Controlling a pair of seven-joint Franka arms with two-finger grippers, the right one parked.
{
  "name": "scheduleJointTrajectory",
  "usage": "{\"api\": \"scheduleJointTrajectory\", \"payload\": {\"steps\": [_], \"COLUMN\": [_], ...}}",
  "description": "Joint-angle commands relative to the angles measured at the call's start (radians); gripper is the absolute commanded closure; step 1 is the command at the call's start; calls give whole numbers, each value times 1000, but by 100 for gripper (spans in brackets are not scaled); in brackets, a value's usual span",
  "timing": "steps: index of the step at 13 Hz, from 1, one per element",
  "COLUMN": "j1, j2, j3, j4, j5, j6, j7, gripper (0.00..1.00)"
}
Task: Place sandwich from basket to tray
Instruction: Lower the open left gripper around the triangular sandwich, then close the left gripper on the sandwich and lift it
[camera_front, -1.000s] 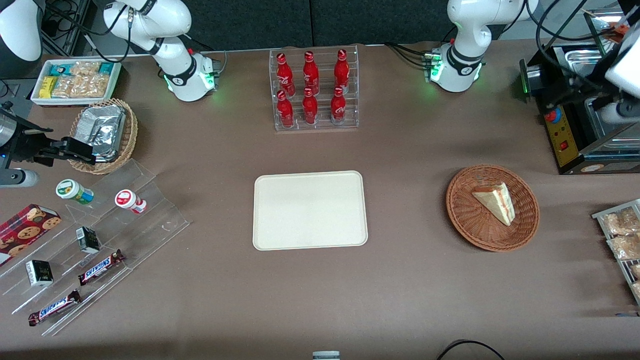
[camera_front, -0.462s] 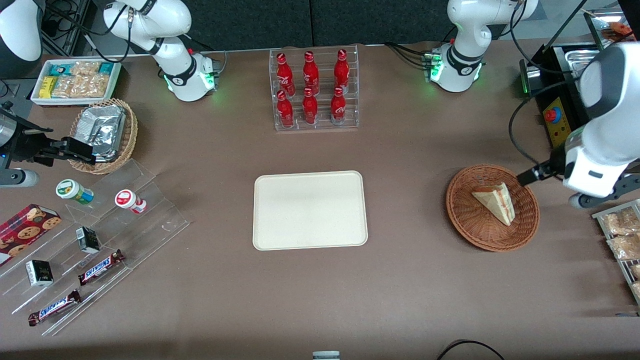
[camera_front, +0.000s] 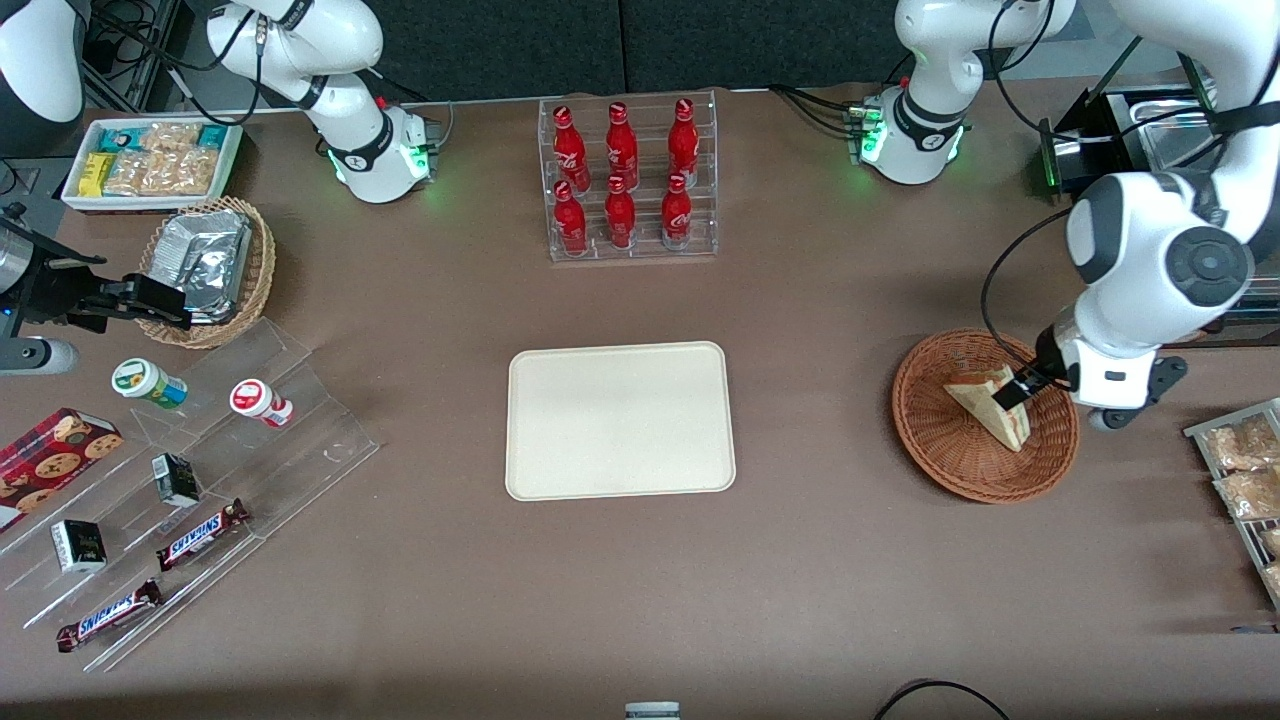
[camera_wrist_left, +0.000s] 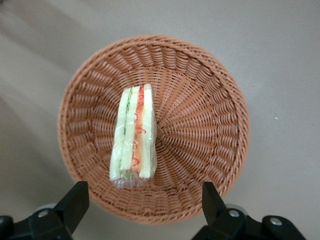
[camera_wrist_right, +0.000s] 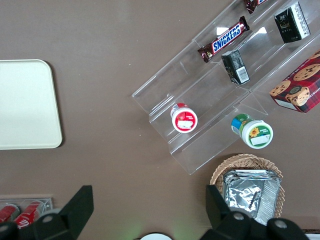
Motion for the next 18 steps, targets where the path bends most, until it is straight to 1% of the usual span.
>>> {"api": "scheduleJointTrajectory", "payload": {"steps": [1,4,6,10,12,13,14,15,16,17,18], "j1": [19,42,49,56,58,58,58,58,58,58,58], "j2": [-42,-28,-16,15,38,41,47,49,53,55,53], "j3": [-4,-2,-1,-1,-1,-1,1,-1,-1,-1,-1], "j4": [-106,-188,-226,-268,-266,-259,-256,-252,-245,-237,-231], "j5": [14,35,37,37,37,35,35,34,34,34,34], "j6": [108,231,287,367,398,398,398,398,398,398,397], "j7": [-52,-50,-50,-50,-49,-50,-50,-52,-53,-55,-56], "gripper": [0,0,0,0,0,4,23,50,72,90,99]}}
